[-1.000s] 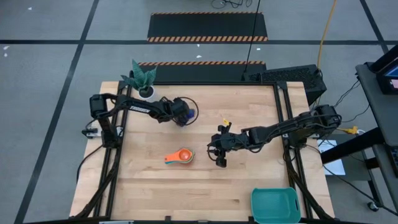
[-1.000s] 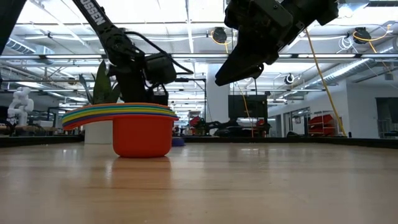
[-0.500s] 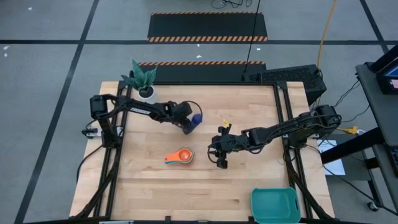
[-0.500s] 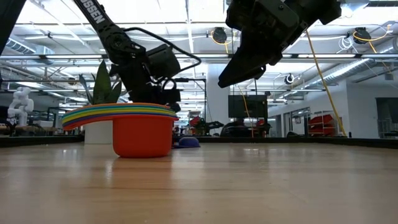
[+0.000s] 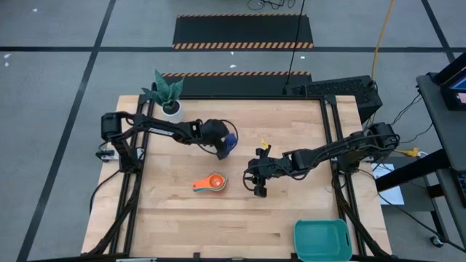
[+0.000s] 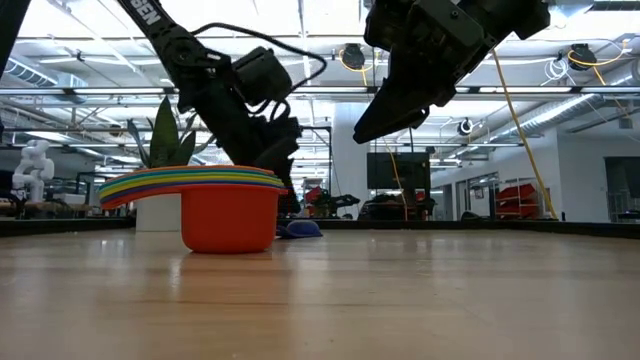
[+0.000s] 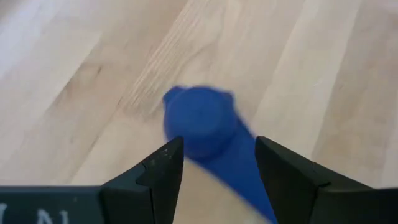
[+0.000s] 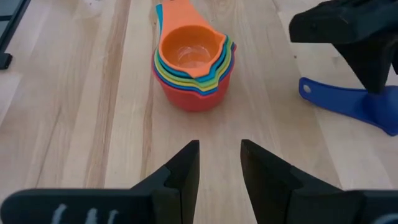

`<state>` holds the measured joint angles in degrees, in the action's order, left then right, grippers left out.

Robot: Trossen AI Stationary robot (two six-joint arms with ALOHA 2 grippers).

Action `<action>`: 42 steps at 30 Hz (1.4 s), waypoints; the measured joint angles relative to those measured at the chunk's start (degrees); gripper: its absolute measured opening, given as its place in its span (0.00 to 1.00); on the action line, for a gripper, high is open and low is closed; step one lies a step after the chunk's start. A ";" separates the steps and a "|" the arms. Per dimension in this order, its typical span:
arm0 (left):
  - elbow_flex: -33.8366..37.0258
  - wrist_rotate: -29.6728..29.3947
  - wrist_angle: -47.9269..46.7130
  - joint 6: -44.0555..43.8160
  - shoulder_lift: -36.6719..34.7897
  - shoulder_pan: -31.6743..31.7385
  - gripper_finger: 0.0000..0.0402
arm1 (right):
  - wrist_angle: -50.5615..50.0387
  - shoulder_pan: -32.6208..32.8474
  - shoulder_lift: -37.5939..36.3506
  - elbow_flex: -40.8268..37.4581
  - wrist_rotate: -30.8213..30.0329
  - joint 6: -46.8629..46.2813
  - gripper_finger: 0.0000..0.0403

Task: Nest measuring cups in basket
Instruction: Stack the dark blue measuring cup on top of the orange measuring cup

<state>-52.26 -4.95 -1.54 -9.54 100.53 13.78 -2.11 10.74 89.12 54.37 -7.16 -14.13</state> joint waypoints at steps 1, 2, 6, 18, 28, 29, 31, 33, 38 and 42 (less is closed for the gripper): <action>0.07 -0.35 1.03 -0.02 0.00 -0.27 0.50 | 0.05 0.00 0.00 0.00 0.00 0.00 0.28; 0.10 -0.73 2.47 0.00 0.11 -0.59 0.50 | 0.11 0.00 0.00 0.00 0.00 -0.06 0.28; 0.08 -3.80 4.92 -0.02 0.61 -1.36 0.50 | 0.08 0.00 0.00 0.00 0.00 0.00 0.28; 0.16 -5.43 5.03 1.45 1.18 -1.57 0.50 | 0.08 0.00 0.00 0.00 0.00 -0.14 0.28; 0.09 0.33 14.44 1.30 6.09 -1.61 0.50 | 0.08 0.00 0.00 0.00 0.00 0.24 0.28; 0.12 1.13 16.04 1.42 7.16 -1.65 0.50 | 0.08 0.00 0.00 0.00 -0.01 0.24 0.28; 0.10 2.85 18.71 1.55 8.55 -1.75 0.50 | 0.00 0.00 0.00 0.00 0.00 0.24 0.28; 0.11 3.90 21.30 1.27 9.04 -1.96 0.50 | 0.00 0.14 0.00 0.00 -0.02 0.24 0.28; -0.16 3.99 23.54 0.87 8.68 -3.08 0.50 | -0.34 0.22 0.00 0.00 0.01 0.24 0.28; -0.62 4.02 23.28 2.26 6.26 -4.01 0.50 | -0.95 0.22 0.00 0.01 -0.02 0.24 0.28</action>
<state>-52.88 -0.93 21.74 -7.28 106.79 9.76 -3.06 10.96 89.12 54.38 -7.17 -13.89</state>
